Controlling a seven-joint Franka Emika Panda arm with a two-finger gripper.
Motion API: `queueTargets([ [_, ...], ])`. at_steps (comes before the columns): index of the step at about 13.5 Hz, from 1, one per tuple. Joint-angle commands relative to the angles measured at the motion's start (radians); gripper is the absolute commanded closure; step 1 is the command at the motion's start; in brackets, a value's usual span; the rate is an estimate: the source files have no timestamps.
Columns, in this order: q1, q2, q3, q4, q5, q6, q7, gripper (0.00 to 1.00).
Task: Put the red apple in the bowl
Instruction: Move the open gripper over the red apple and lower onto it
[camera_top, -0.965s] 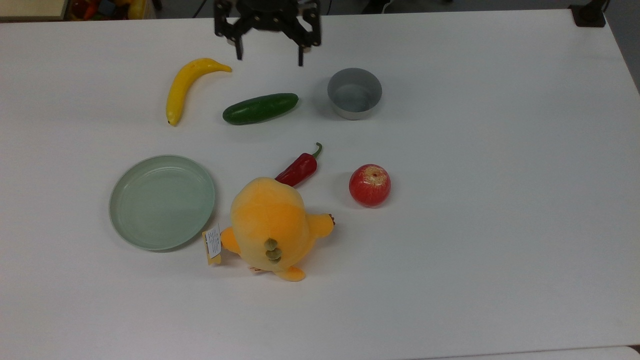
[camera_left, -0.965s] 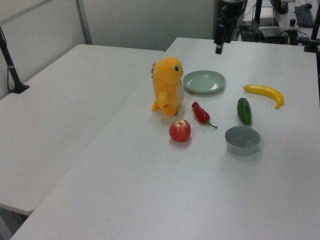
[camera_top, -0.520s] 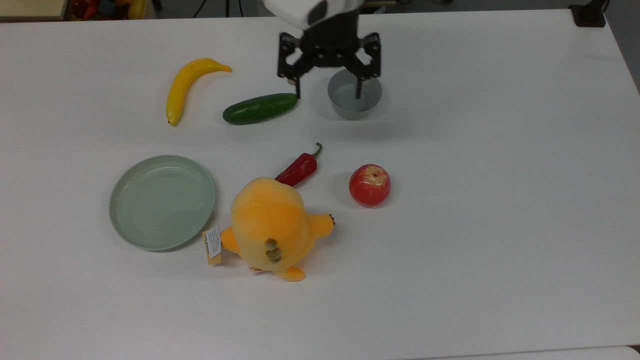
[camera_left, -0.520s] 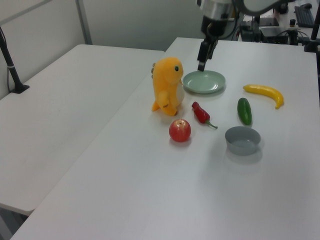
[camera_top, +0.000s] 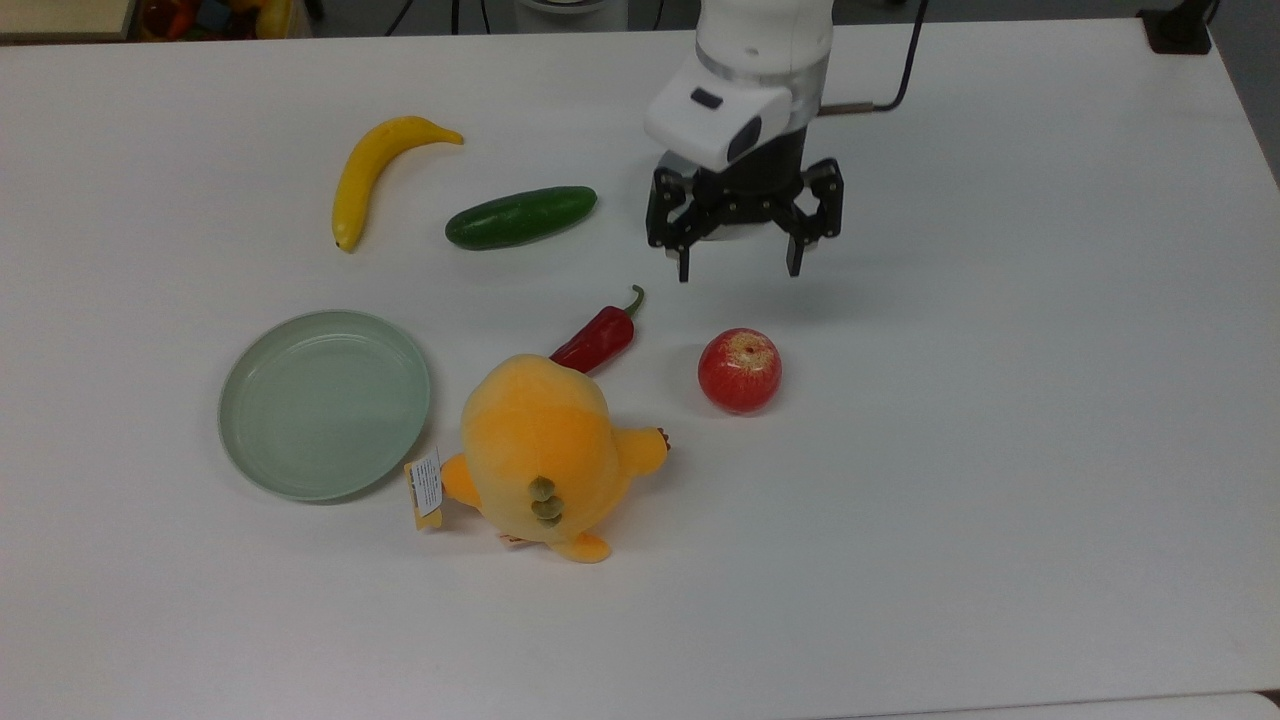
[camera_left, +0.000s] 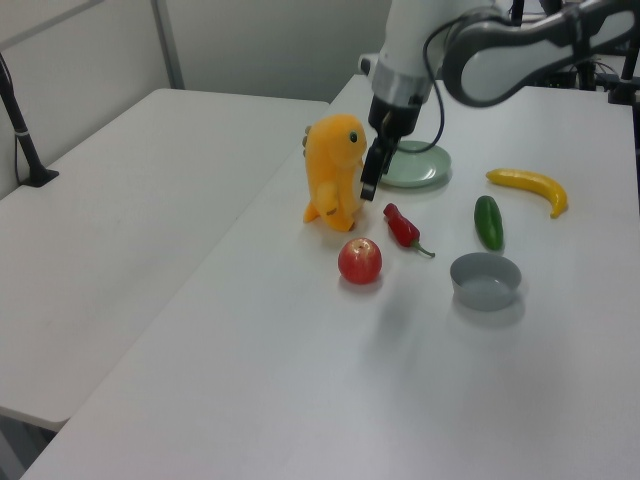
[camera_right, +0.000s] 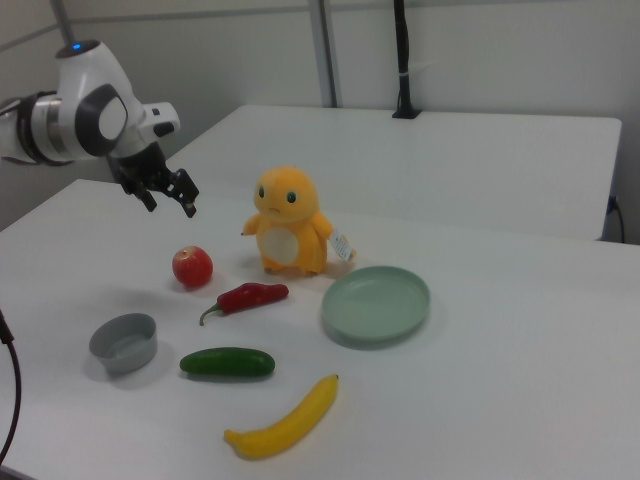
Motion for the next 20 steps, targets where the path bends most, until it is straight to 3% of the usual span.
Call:
queueTargets([
  [1, 0.006, 0.072, -0.008, 0.013, -0.007, 0.088, 0.026, 0.0],
  [10, 0.017, 0.193, -0.008, 0.012, -0.009, 0.172, 0.028, 0.0],
  [18, 0.028, 0.226, -0.008, 0.004, -0.018, 0.217, 0.028, 0.0],
  [19, 0.026, 0.226, -0.008, 0.002, -0.018, 0.217, 0.031, 0.03],
  [20, 0.024, 0.224, -0.008, 0.002, -0.018, 0.214, 0.052, 0.23],
])
